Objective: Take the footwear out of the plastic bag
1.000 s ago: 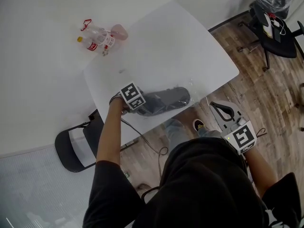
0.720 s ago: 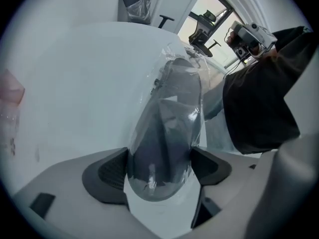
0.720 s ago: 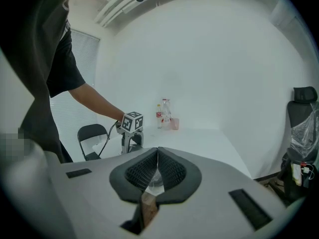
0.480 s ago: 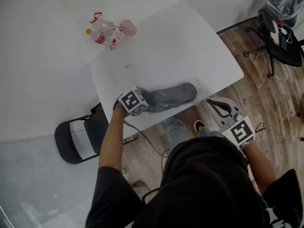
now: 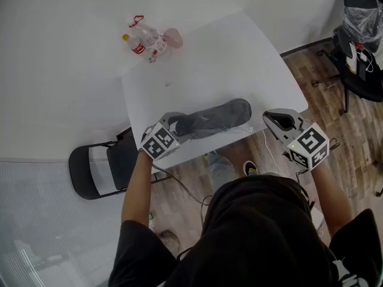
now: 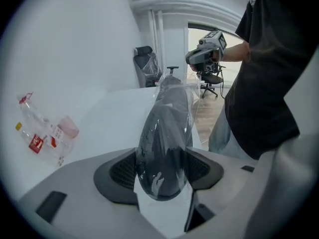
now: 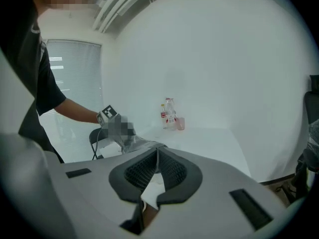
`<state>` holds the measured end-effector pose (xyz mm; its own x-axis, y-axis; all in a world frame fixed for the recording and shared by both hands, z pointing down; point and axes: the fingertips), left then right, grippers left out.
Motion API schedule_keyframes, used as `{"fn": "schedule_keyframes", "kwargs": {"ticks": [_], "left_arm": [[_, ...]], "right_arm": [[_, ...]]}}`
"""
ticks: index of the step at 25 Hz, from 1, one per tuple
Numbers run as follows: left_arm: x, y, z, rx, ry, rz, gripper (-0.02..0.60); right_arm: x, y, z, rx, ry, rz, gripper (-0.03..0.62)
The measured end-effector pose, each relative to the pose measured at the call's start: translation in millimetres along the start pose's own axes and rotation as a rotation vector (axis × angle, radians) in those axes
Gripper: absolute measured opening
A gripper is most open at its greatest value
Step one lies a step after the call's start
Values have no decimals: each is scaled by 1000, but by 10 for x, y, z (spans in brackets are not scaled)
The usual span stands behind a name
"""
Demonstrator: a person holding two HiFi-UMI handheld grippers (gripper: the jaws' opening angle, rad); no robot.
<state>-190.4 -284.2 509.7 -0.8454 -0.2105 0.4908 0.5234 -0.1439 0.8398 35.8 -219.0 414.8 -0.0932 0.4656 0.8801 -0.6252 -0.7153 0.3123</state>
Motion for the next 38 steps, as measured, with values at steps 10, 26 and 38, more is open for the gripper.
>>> {"fn": "schedule_keyframes", "kwargs": {"ticks": [10,26,38], "left_arm": [[-495,-443,-268,-166,73,113,276],[-1170,-579,-449,-259,164,258,275],[-1343,-682,-447,-285,232,299,272]], "right_arm": [[-519,-22,30,-122,-1,-27,21],[-980,-219,115,-177,-28,-62,230],[-934,-203,20,-244,-100,-141,229]]}}
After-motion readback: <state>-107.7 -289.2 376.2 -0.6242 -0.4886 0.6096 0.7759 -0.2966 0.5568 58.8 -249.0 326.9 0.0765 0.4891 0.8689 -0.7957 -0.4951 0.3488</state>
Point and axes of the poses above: the fingertips, and each gripper's own axes: y forward along the fingers, z to its right, x out of its underside, and after that the axes turned 14 degrees about y, right-handed
